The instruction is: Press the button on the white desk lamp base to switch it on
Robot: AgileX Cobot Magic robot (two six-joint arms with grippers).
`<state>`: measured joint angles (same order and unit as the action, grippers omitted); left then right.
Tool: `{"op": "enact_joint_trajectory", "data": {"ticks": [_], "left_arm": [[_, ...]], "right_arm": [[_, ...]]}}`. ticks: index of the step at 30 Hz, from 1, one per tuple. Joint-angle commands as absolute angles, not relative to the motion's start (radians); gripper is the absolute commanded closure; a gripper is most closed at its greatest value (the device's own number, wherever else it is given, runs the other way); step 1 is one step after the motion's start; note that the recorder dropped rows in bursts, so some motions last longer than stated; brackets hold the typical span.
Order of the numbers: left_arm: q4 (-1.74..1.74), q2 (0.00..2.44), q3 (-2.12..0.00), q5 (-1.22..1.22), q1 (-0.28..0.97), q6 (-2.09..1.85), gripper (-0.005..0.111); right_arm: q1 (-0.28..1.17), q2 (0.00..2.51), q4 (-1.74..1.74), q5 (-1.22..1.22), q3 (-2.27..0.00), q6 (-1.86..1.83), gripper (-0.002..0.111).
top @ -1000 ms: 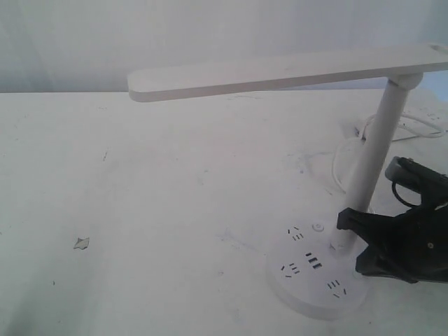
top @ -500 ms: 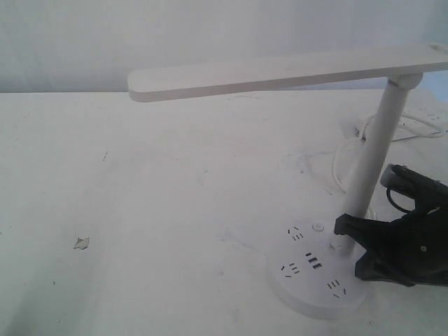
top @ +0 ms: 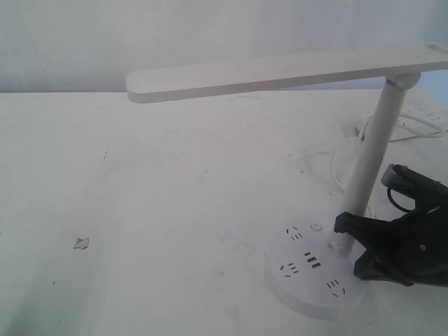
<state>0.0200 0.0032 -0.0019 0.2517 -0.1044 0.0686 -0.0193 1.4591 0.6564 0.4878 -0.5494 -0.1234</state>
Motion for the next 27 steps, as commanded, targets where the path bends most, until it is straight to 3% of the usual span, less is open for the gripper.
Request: {"op": "enact_joint_trajectory", "data": {"ticks": [1,27], "left_arm": [[0.02,0.0,0.0,0.253,-0.096,0.07,0.107],[0.02,0.0,0.0,0.253,-0.096,0.07,0.107]], "right_arm": [[-0.018,1.451,0.662,0.489,-0.547,-0.134,0.108],[-0.018,1.355,0.642,0.533,-0.547,-0.156,0.108]]}}
